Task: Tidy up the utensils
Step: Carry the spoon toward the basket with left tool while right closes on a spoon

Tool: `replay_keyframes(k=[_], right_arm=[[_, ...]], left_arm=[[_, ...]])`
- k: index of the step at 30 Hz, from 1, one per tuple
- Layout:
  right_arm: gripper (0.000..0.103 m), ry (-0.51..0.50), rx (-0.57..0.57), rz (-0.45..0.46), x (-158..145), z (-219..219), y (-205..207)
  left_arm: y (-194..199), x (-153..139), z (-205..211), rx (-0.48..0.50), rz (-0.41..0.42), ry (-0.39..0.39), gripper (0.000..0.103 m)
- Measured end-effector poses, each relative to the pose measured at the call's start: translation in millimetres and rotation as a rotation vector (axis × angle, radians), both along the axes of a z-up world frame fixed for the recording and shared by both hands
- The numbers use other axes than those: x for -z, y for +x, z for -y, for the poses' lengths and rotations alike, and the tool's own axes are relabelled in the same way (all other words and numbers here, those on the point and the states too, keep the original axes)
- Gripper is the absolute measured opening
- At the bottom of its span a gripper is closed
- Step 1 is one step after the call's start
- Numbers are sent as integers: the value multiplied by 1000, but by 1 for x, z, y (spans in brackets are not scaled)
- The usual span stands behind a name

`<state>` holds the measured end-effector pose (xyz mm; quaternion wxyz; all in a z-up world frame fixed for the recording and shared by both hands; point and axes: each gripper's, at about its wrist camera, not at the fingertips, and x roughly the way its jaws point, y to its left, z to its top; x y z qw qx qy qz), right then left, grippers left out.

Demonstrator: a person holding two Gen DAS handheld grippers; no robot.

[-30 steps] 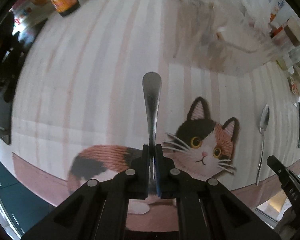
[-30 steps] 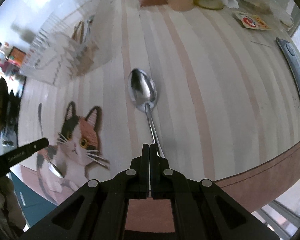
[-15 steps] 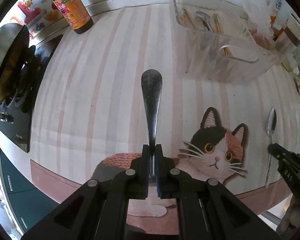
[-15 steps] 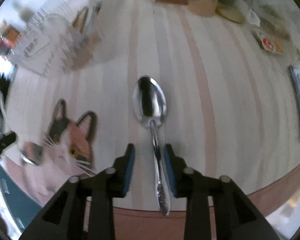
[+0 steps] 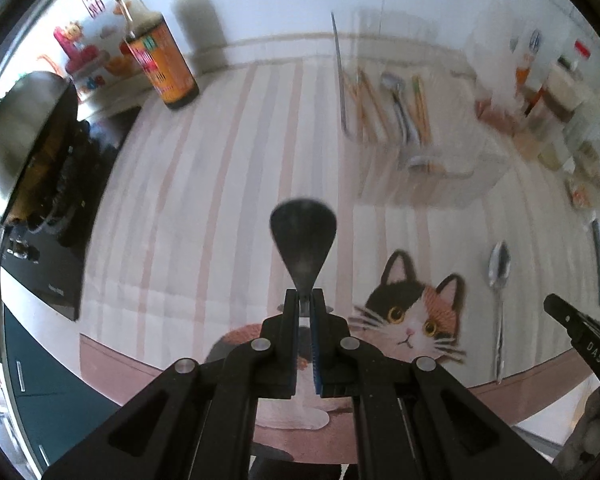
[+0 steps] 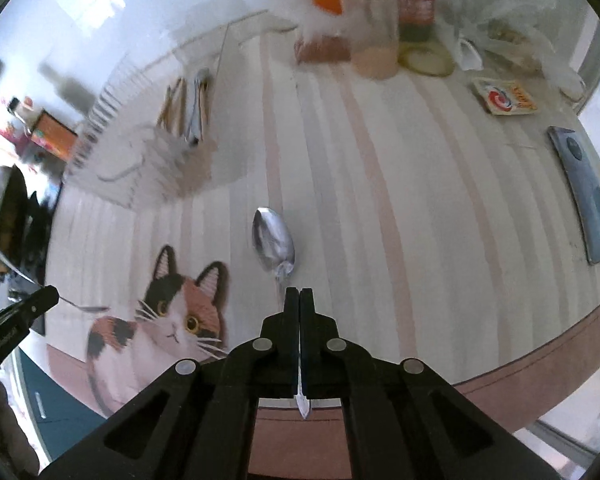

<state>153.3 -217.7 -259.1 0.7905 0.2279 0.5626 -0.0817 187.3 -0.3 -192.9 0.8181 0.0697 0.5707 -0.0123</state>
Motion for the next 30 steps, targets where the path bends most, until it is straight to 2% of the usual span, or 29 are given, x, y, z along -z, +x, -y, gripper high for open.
replay_keyframes(k=[4, 7, 8, 9, 10, 14, 17, 18, 20, 21, 23, 24, 30], right_arm=[[0, 66, -39, -1, -8, 9, 4], [4, 45, -67, -26, -2, 4, 16], [15, 43, -75, -41, 5, 2, 21], [33, 48, -80, -44, 8, 0, 22], [39, 51, -87, -48, 13, -3, 27], [43, -4, -119, -88, 35, -18, 46], [44, -30, -135, -157, 58, -28, 55], [37, -84, -140, -126, 54, -35, 56], [29, -140, -155, -129, 55, -43, 58], [15, -157, -152, -128, 55, -45, 58], [2, -162, -160, -108, 51, -50, 59], [0, -155, -154, -97, 49, -50, 59], [0, -74, -97, -39, 36, -36, 49]], left_arm=[[-2, -25, 0, -3, 56, -7, 3], [0, -34, 3, -1, 79, -9, 3], [0, -35, 5, 0, 84, -2, 3], [1, -35, 6, 1, 85, 2, 3], [2, -34, 8, 3, 83, 9, 3], [5, -20, 14, -2, 77, 59, 3], [8, -7, 17, -4, 65, 94, 3], [9, -3, 17, -6, 59, 101, 3], [10, 3, 17, -6, 50, 111, 3], [10, 5, 17, -6, 47, 113, 3], [11, 9, 15, -7, 39, 116, 3], [11, 10, 13, -8, 37, 117, 3], [11, 9, 5, -17, 33, 108, 3]])
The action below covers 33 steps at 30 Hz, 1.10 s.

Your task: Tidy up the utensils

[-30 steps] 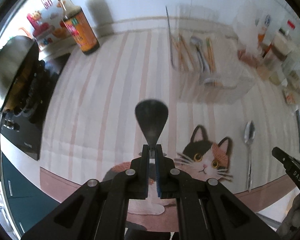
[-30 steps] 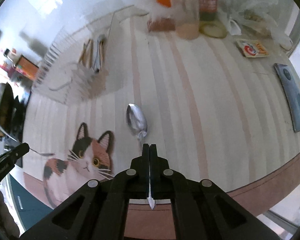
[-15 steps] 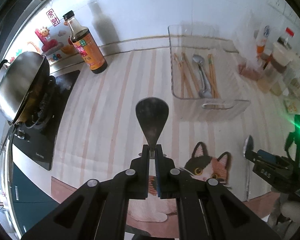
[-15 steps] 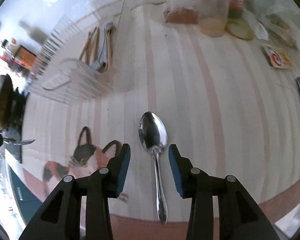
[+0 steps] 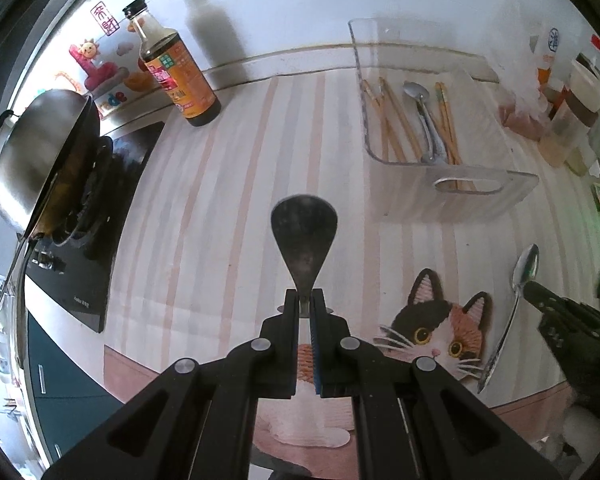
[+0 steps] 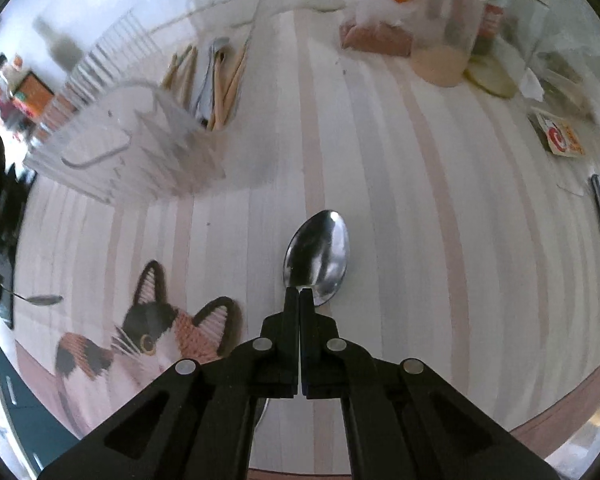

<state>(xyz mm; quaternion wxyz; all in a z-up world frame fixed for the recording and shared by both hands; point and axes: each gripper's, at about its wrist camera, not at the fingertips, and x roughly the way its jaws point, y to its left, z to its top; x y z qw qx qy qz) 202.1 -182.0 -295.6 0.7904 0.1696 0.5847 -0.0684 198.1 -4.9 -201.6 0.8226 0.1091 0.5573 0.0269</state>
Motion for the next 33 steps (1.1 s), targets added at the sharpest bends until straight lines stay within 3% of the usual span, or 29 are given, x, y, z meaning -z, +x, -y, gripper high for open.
replay_keyframes(k=[5, 8, 10, 12, 13, 18, 19, 20, 21, 25, 33], right_arm=[[0, 62, 44, 63, -24, 15, -11], [2, 174, 104, 59, -20, 32, -11], [13, 214, 134, 37, -11, 37, -9], [40, 222, 156, 37, -2, 41, -4], [42, 220, 162, 34, 1, 41, -1], [40, 165, 149, -24, 23, 37, 17], [35, 138, 146, 4, 22, 34, 17], [6, 116, 131, 10, 22, 31, 20], [4, 100, 108, 8, 25, 26, 23], [1, 61, 83, 53, 14, 18, 23], [0, 110, 122, 122, -18, 28, 7]], left_arm=[[0, -16, -7, -8, 30, -13, 3], [4, -21, -10, -16, 45, -14, 3], [7, -20, -10, -20, 46, -13, 3], [11, -15, -10, -23, 41, -4, 3], [13, -12, -10, -22, 39, 6, 3], [28, 6, -8, -26, 13, 48, 3], [29, 8, -8, -26, 9, 52, 3], [31, 10, -8, -24, 5, 56, 3], [32, 11, -7, -22, 3, 58, 3], [33, 11, -6, -11, 1, 61, 3], [27, -5, -14, -9, 19, 45, 3]])
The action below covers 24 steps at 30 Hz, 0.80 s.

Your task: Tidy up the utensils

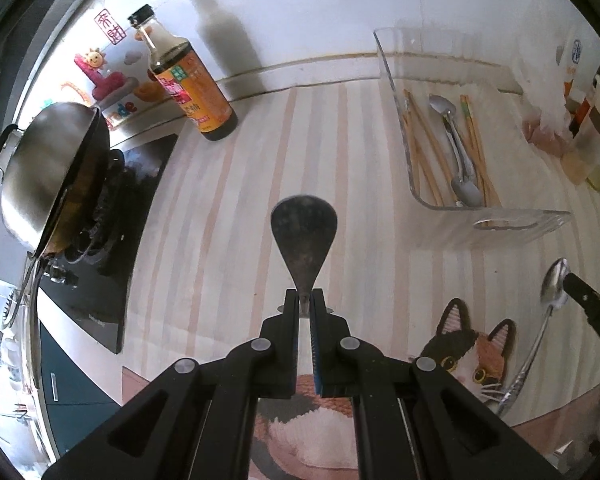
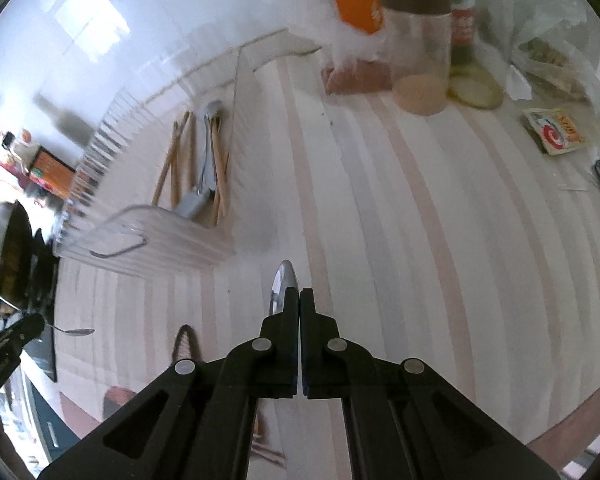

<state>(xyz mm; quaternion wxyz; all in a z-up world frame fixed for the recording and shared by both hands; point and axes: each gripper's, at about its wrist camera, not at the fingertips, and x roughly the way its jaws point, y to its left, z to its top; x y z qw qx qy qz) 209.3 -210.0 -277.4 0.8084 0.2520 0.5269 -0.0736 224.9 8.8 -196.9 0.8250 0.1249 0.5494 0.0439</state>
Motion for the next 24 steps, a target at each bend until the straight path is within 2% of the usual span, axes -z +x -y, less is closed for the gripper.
replay_keyframes(k=[5, 11, 15, 18, 21, 24], right_arm=[[0, 13, 36, 60, -33, 15, -13], [0, 29, 35, 164, -96, 26, -4], [0, 12, 13, 237, -135, 23, 31], [0, -33, -8, 265, -151, 19, 63], [0, -74, -22, 256, -154, 15, 98], [0, -104, -29, 222, -145, 13, 131]], left_arm=[[-7, -24, -11, -15, 29, -27, 3], [-4, -88, -7, 14, 120, -104, 3], [14, -132, 9, 63, 164, -195, 3], [36, -155, 25, 100, 178, -252, 3], [63, -165, 44, 130, 166, -302, 3], [92, -158, 60, 149, 121, -331, 3]])
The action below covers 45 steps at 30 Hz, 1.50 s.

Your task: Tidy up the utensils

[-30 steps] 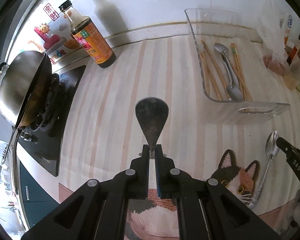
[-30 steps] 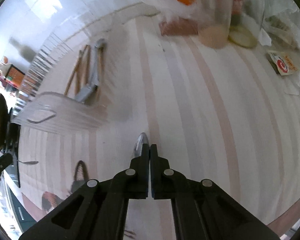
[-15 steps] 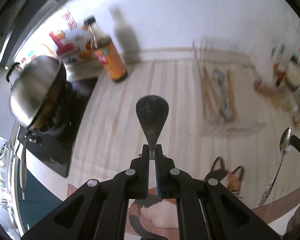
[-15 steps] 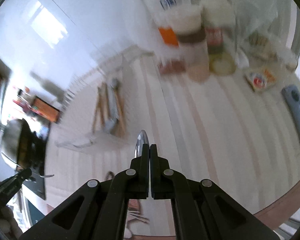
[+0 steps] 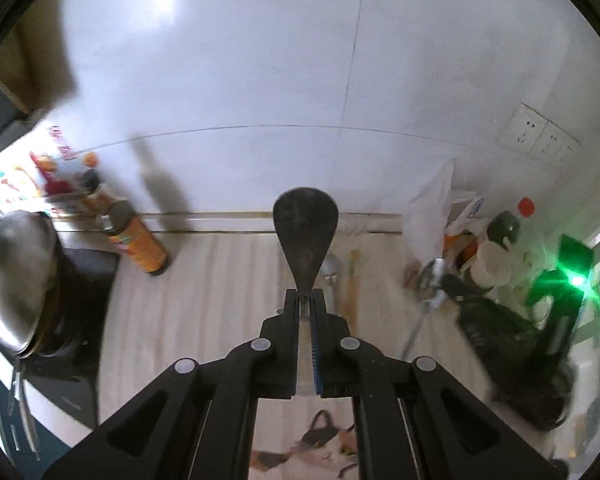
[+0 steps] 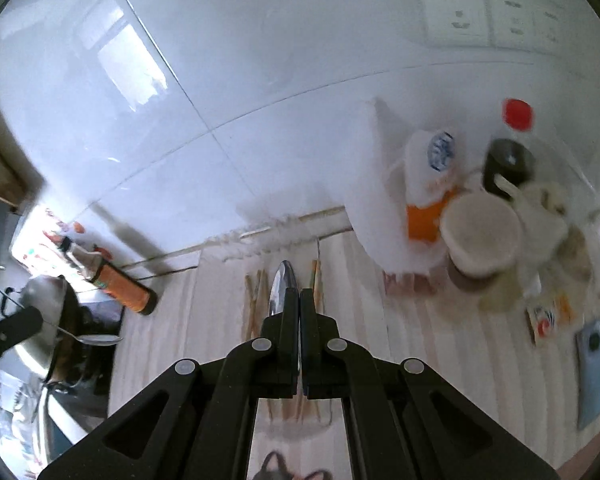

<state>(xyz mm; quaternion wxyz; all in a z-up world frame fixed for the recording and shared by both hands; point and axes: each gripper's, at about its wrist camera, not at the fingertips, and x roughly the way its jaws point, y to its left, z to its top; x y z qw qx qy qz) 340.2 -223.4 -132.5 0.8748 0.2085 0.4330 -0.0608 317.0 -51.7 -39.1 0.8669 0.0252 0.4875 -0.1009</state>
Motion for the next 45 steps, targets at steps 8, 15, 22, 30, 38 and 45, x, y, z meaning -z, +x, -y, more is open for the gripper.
replay_keyframes(k=[8, 15, 22, 30, 38, 45], right_arm=[[10, 32, -44, -135, 41, 6, 32], [52, -72, -64, -179, 51, 2, -7], [75, -183, -91, -214, 67, -15, -50], [77, -12, 51, -256, 98, 45, -73], [72, 140, 40, -273, 159, 60, 2], [28, 71, -6, -318, 196, 45, 62]], left_arm=[[35, 51, 16, 45, -166, -17, 17], [10, 71, -9, -73, -53, 91, 81], [-16, 101, -8, -107, -8, 188, 103], [-33, 122, -25, -285, 69, 355, 103], [-10, 152, -63, -497, 35, 486, 103], [8, 168, -75, -533, -5, 518, 103]])
